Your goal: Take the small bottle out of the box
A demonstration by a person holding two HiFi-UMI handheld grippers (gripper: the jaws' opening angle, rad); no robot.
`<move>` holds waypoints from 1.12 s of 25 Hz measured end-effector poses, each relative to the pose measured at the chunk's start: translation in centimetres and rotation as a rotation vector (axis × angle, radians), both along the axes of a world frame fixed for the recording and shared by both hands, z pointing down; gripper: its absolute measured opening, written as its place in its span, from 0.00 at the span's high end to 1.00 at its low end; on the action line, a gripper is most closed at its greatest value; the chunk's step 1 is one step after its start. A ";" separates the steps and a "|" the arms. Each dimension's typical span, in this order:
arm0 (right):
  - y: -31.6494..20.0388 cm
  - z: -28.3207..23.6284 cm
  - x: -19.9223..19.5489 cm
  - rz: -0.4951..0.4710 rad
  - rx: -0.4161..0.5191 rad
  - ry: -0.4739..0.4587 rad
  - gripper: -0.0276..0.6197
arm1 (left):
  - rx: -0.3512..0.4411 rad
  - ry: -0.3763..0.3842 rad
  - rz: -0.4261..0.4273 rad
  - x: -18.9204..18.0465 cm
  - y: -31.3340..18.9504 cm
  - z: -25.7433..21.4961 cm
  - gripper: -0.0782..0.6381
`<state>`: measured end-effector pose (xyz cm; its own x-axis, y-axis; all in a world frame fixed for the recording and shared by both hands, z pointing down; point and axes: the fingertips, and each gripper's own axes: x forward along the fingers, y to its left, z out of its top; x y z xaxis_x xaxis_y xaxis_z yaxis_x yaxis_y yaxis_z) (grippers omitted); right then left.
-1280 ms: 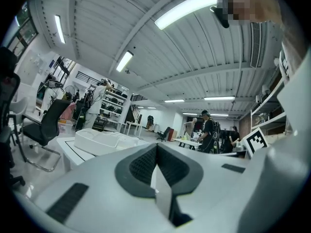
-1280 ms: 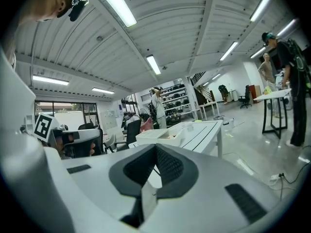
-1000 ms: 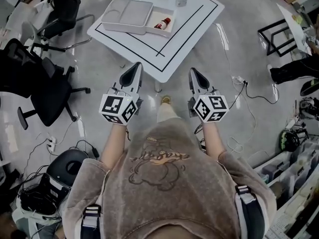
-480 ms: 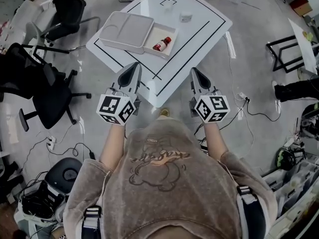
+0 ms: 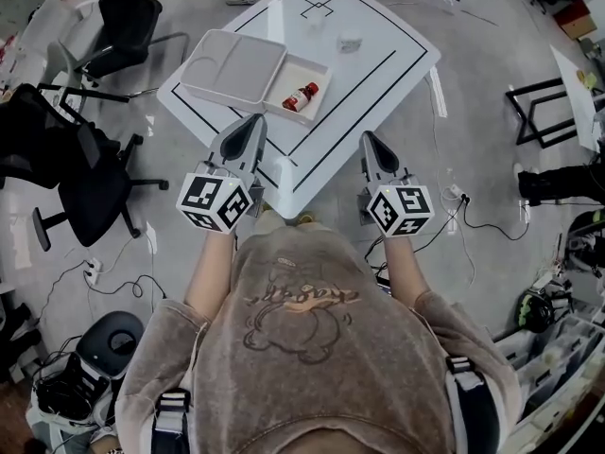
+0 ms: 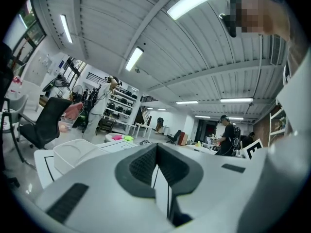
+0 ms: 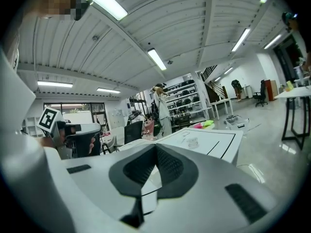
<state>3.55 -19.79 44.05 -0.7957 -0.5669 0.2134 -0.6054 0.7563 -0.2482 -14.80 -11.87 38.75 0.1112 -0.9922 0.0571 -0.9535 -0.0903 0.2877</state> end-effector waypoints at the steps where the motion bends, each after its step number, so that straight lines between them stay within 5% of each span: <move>1: -0.3 -0.1 0.0 0.004 0.002 -0.002 0.96 | 0.001 -0.001 0.005 0.0 -0.5 -0.1 0.88; 28: -2.9 -1.1 0.0 0.171 0.044 0.024 0.96 | 0.010 -0.085 0.125 -1.6 -7.1 -0.8 0.88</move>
<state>3.52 -22.70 42.94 -0.6822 -0.7025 0.2029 -0.7311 0.6519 -0.2012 -16.39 -18.99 37.98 0.2287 -0.9716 0.0614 -0.9555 -0.2119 0.2051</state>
